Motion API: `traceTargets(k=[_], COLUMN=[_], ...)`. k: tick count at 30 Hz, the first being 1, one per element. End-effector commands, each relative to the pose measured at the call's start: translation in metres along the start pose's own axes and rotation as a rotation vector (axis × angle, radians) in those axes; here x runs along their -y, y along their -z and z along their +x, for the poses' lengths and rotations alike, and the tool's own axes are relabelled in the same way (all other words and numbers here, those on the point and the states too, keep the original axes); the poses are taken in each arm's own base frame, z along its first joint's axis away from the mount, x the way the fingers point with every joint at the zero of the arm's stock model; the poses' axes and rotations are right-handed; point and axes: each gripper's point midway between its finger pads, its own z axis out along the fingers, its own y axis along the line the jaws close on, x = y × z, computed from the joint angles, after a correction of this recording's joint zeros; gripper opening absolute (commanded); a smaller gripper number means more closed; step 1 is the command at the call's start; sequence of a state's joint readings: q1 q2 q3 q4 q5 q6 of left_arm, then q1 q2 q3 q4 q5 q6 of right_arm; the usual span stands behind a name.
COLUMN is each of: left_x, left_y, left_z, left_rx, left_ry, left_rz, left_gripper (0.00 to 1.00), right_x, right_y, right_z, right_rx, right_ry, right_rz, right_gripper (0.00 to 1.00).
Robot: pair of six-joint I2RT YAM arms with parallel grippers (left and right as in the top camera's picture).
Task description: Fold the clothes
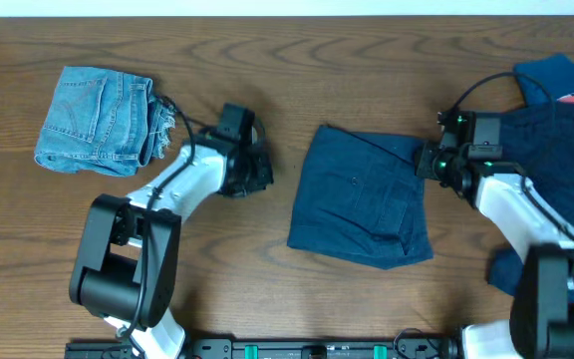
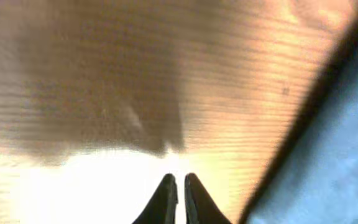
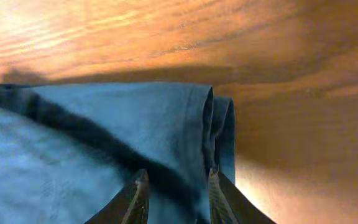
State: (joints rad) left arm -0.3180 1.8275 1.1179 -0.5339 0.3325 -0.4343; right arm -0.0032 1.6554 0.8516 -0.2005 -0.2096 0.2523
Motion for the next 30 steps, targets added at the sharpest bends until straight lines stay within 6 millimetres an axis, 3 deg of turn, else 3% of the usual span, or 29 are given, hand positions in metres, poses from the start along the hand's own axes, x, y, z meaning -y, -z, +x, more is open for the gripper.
traceTargets(k=[1, 7, 12, 14, 20, 25, 30], left_x=[0.021, 0.047, 0.053, 0.051, 0.043, 0.03, 0.021], left_y=[0.024, 0.047, 0.053, 0.051, 0.032, 0.002, -0.025], left_z=[-0.009, 0.03, 0.074, 0.089, 0.119, 0.124, 0.122], left_rx=[0.01, -0.083, -0.206, -0.25, -0.303, -0.272, -0.271], left_ry=[-0.129, -0.188, -0.17, -0.158, -0.062, 0.095, 0.18], left_rz=[0.007, 0.016, -0.018, -0.044, -0.095, -0.098, -0.066], left_gripper=[0.11, 0.14, 0.22, 0.22, 0.27, 0.24, 0.19], right_x=[-0.002, -0.008, 0.006, 0.014, -0.002, -0.02, -0.027], right_y=[-0.018, -0.009, 0.024, 0.037, 0.068, 0.099, 0.114], right_z=[0.013, 0.064, 0.114, 0.119, 0.082, 0.049, 0.036], right_rx=[-0.05, -0.264, -0.479, -0.495, -0.315, -0.136, -0.056], right_ry=[0.027, -0.025, -0.124, -0.142, -0.105, -0.064, -0.046], right_rz=[-0.01, -0.063, 0.049, 0.115, 0.063, -0.005, -0.029], right_gripper=[0.25, 0.08, 0.04, 0.04, 0.09, 0.12, 0.13])
